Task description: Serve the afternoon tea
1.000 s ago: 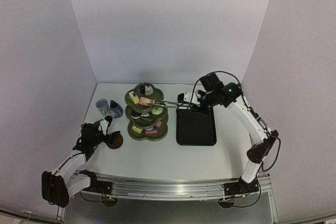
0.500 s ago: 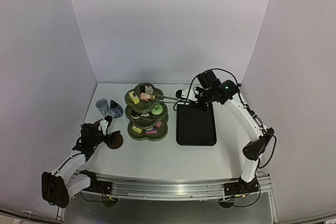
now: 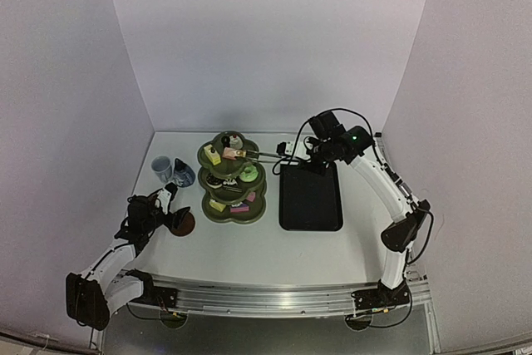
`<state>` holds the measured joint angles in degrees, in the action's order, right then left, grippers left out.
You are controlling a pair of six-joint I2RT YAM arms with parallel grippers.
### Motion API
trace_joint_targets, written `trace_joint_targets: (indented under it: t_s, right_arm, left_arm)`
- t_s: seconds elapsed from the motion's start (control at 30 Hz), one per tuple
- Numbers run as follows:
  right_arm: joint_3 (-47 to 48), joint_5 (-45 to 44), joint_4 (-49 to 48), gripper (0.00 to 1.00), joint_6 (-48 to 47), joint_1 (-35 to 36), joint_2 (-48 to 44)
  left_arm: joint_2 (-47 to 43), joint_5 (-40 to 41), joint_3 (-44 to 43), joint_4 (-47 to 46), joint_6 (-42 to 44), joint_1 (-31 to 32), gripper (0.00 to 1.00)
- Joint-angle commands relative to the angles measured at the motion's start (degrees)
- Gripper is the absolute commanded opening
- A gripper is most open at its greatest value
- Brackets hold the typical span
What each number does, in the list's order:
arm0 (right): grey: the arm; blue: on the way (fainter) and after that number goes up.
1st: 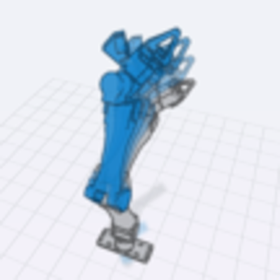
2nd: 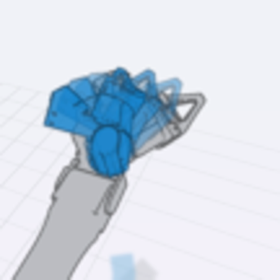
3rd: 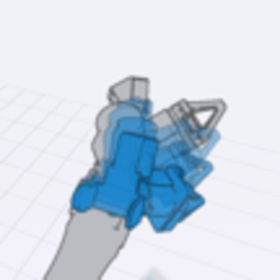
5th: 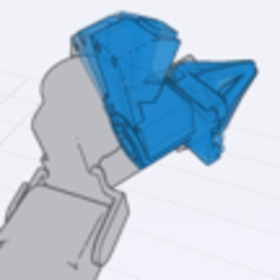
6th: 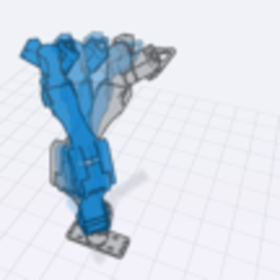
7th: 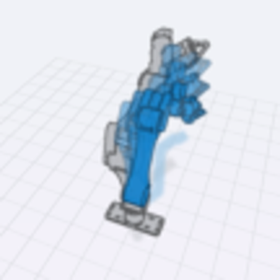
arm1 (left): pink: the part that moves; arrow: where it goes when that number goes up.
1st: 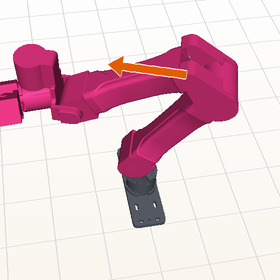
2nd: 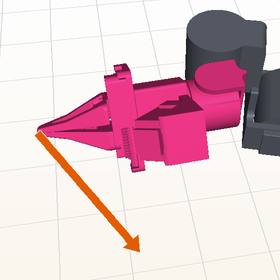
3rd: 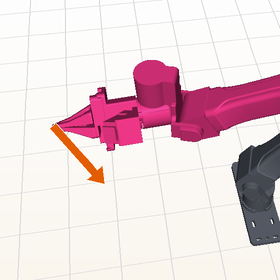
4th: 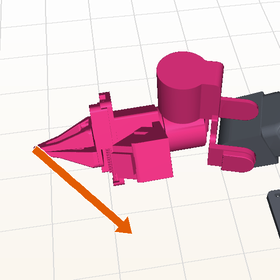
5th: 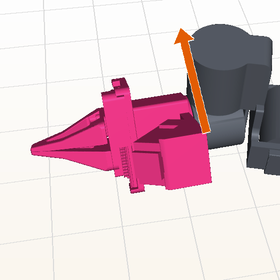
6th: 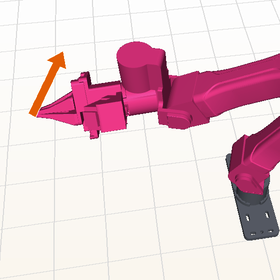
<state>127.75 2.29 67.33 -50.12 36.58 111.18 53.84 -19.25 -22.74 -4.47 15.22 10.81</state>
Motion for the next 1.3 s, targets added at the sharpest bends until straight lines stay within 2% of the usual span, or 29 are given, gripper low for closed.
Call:
trace_joint_targets:
  t_s: [0.0,0.57,1.27]
  right_arm:
    - [2.4,0.0,-1.2,0.17,0.3,-0.2,0.1]
    - [3.9,0.3,-1.3,0.31,2.2,-0.6,0.0]
    - [-1.5,1.6,-1.4,0.29,5.5,-2.9,-6.4]
  left_arm:
    - [-1.0,0.3,-0.2,-0.2,1.0,-0.4,0.78]
    - [-0.8,0.2,-0.3,-0.3,1.3,-0.4,0.78]
    - [-0.8,0.1,0.1,-0.4,1.8,-0.4,0.78]
